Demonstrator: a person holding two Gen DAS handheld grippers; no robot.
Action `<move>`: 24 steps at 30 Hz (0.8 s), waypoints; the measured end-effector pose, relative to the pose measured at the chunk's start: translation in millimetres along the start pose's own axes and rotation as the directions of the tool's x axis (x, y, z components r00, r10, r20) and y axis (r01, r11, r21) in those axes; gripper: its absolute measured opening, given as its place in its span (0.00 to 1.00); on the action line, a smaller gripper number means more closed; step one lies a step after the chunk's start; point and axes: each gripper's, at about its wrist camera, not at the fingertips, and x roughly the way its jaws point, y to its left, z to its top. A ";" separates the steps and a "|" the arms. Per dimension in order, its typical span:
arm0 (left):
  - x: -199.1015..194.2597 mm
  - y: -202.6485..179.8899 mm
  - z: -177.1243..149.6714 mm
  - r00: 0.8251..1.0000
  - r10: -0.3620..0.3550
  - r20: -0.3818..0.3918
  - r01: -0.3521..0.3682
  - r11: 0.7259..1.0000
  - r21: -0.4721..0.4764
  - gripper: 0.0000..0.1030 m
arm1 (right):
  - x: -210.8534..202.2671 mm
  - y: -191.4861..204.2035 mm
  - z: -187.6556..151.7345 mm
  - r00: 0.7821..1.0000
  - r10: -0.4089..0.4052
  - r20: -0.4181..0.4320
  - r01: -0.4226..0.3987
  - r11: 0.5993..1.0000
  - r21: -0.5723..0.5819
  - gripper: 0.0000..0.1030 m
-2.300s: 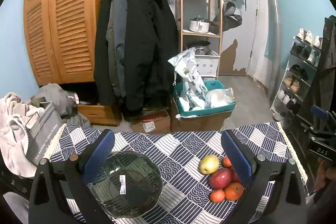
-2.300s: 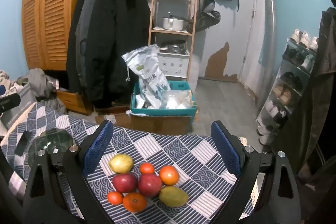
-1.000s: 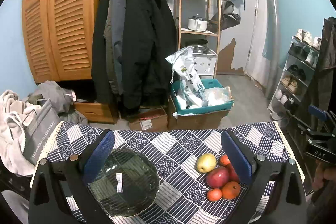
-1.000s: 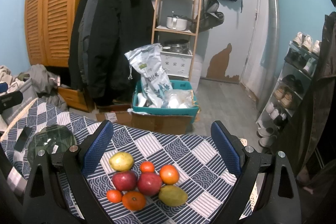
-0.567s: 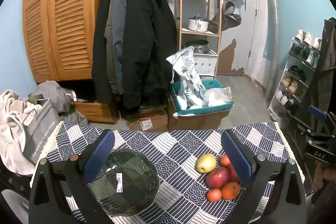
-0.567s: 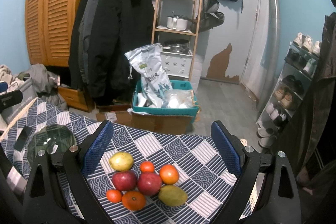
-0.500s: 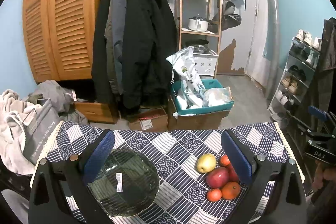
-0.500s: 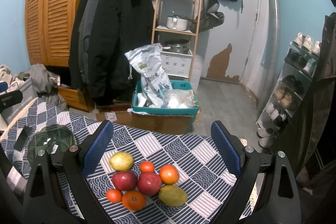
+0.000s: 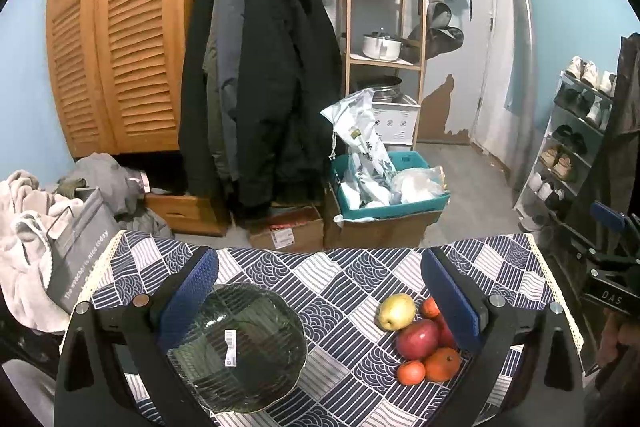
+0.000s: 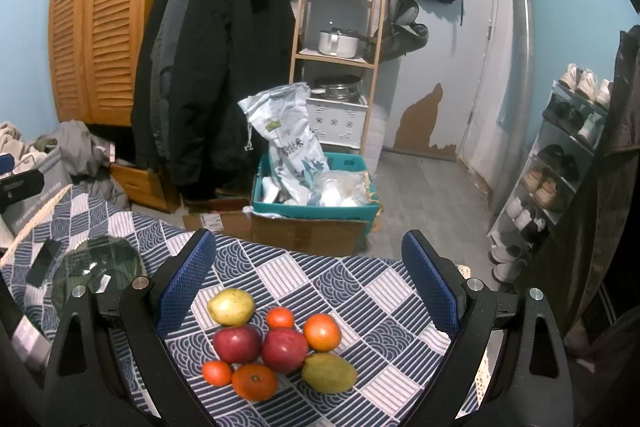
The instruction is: Organize fruits
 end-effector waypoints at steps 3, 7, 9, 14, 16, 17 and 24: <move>0.1 2.1 0.6 1.000 0.002 0.000 -0.002 1.000 -0.004 0.99 | -0.1 -0.8 0.0 1.000 -0.001 -0.001 0.001 1.000 -0.002 0.90; -1.6 2.7 0.5 1.000 -0.001 0.004 0.001 1.000 -0.008 0.99 | -0.4 -1.6 0.0 1.000 -0.002 0.000 0.002 1.000 -0.003 0.90; -2.0 2.9 0.3 1.000 -0.002 0.003 0.002 1.000 -0.008 0.99 | -0.4 0.0 0.8 1.000 -0.002 0.001 0.002 1.000 -0.003 0.90; -1.9 3.2 1.3 1.000 0.000 0.003 0.000 1.000 -0.009 0.99 | 0.1 2.6 1.4 1.000 -0.002 0.005 0.002 1.000 -0.003 0.90; -2.0 3.5 0.8 1.000 -0.004 0.001 0.004 1.000 -0.009 0.99 | 1.1 3.1 0.3 1.000 -0.002 0.007 0.002 1.000 -0.004 0.90; -1.9 3.2 1.8 1.000 -0.005 -0.001 0.005 1.000 -0.009 0.99 | 0.8 2.6 0.7 1.000 -0.003 0.005 0.003 1.000 -0.003 0.90; -2.3 1.6 3.2 1.000 -0.012 -0.007 0.012 1.000 -0.009 0.99 | 0.6 2.6 -4.4 1.000 -0.002 0.000 0.002 1.000 0.000 0.90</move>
